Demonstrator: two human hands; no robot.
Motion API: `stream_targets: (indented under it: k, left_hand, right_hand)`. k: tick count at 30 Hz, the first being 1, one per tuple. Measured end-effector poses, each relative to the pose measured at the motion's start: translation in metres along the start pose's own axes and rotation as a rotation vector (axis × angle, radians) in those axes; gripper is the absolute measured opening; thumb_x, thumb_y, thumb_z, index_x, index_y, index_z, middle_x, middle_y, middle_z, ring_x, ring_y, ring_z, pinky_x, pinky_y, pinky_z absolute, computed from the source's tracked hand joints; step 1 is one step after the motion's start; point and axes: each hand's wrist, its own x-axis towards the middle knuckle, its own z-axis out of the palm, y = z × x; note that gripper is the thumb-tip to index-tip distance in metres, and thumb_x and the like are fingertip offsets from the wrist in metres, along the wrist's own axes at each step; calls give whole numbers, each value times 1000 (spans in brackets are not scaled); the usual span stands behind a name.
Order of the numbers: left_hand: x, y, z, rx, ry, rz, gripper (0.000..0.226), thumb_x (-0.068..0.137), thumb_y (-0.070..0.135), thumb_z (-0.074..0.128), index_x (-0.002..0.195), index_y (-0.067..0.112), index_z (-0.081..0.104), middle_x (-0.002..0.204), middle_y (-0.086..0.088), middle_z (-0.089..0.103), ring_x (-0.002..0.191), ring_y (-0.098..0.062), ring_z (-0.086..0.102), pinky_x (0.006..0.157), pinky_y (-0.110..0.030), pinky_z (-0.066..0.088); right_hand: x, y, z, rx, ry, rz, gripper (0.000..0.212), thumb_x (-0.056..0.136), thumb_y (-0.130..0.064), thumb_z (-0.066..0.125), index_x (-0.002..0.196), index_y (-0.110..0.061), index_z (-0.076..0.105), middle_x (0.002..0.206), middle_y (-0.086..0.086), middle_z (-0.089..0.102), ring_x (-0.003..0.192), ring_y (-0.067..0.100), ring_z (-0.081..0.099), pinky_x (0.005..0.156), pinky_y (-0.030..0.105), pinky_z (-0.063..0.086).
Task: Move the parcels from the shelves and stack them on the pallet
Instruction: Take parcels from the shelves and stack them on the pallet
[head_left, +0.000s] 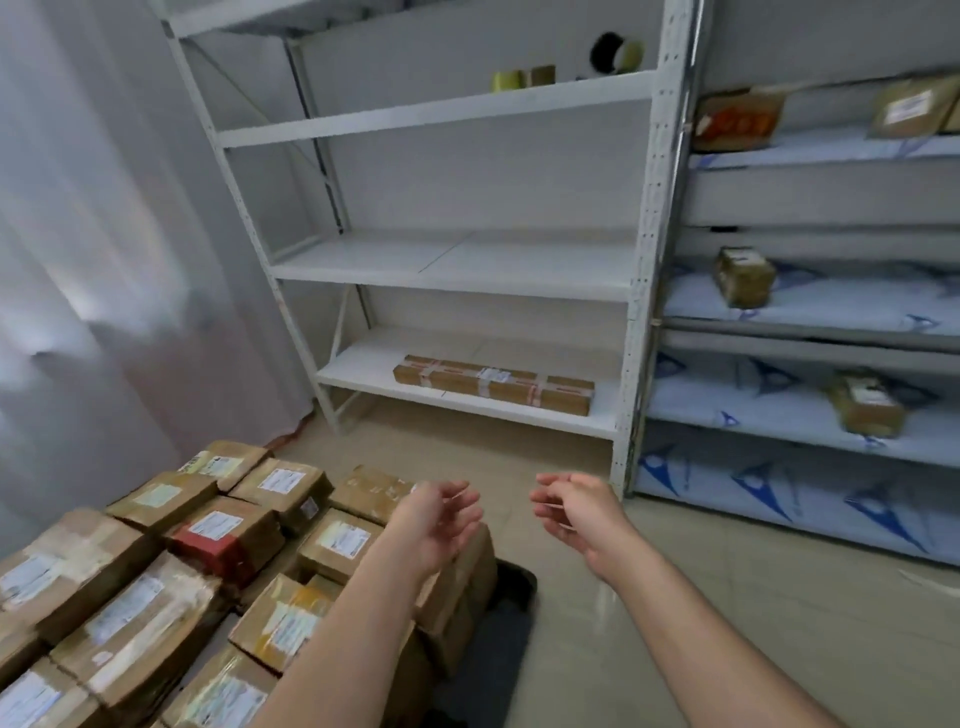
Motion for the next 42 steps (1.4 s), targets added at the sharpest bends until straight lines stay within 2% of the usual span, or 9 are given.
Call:
stream_targets:
  k: [5, 10, 14, 19, 23, 30, 37, 39, 42]
  left_hand:
    - [37, 4, 154, 89, -134, 63, 14, 97, 10, 51, 99, 7, 65, 91, -8, 66, 77, -20, 60, 71, -30, 49]
    - [58, 2, 317, 192, -302, 84, 12, 96, 9, 54, 99, 8, 65, 91, -7, 68, 75, -21, 62, 64, -29, 50]
    - [67, 7, 419, 276, -395, 117, 11, 94, 8, 55, 97, 6, 66, 93, -9, 70, 77, -22, 64, 64, -29, 52]
    - [95, 22, 518, 380, -476, 138, 14, 96, 8, 53, 104, 5, 64, 90, -10, 70, 72, -21, 65, 68, -30, 54]
    - [139, 56, 589, 422, -511, 218, 12, 96, 7, 49, 92, 7, 61, 83, -9, 71, 70, -21, 63, 67, -30, 53]
    - [202, 140, 706, 384, -557, 344, 16, 96, 5, 44, 88, 6, 58, 82, -10, 67, 64, -20, 59, 62, -29, 49]
    - [267, 228, 784, 336, -317, 626, 8, 94, 10, 53, 92, 12, 60, 88, -11, 61, 72, -21, 55, 66, -32, 49]
    - [282, 252, 797, 322, -207, 745, 13, 95, 18, 54, 108, 16, 56, 110, -12, 59, 90, -22, 55, 77, -35, 46]
    - [293, 287, 806, 302, -15, 921, 40, 95, 19, 55, 132, 14, 42, 138, -7, 35, 113, -26, 48, 97, -37, 38]
  right_hand:
    - [48, -68, -133, 15, 57, -107, 21, 97, -2, 46, 102, -9, 65, 93, 11, 71, 72, 16, 62, 66, 24, 52]
    - [92, -145, -285, 49, 257, -226, 20, 97, -1, 46, 101, -6, 65, 86, 9, 69, 72, 14, 60, 66, 23, 50]
    - [121, -195, -368, 81, 378, -297, 20, 98, -1, 46, 98, -7, 65, 87, 10, 69, 72, 15, 60, 63, 23, 49]
    - [168, -235, -426, 120, 423, -322, 20, 99, 0, 47, 96, -7, 65, 90, 11, 70, 73, 16, 62, 65, 24, 51]
    - [222, -272, -454, 108, 468, -326, 22, 98, 2, 46, 96, -5, 66, 93, 13, 71, 78, 18, 62, 68, 26, 51]
    - [318, -368, -488, 105, 529, -417, 22, 98, 2, 46, 94, -7, 65, 94, 14, 70, 81, 19, 62, 72, 27, 51]
    - [404, -468, -494, 8, 468, -522, 18, 97, -2, 52, 99, -11, 67, 94, 10, 72, 86, 19, 64, 74, 27, 52]
    - [431, -497, -488, -18, 416, -550, 17, 97, -6, 55, 104, -15, 67, 97, 7, 72, 91, 19, 66, 74, 26, 53]
    - [471, -539, -474, -35, 294, -582, 16, 96, -12, 58, 108, -20, 65, 104, 4, 68, 99, 18, 65, 84, 29, 56]
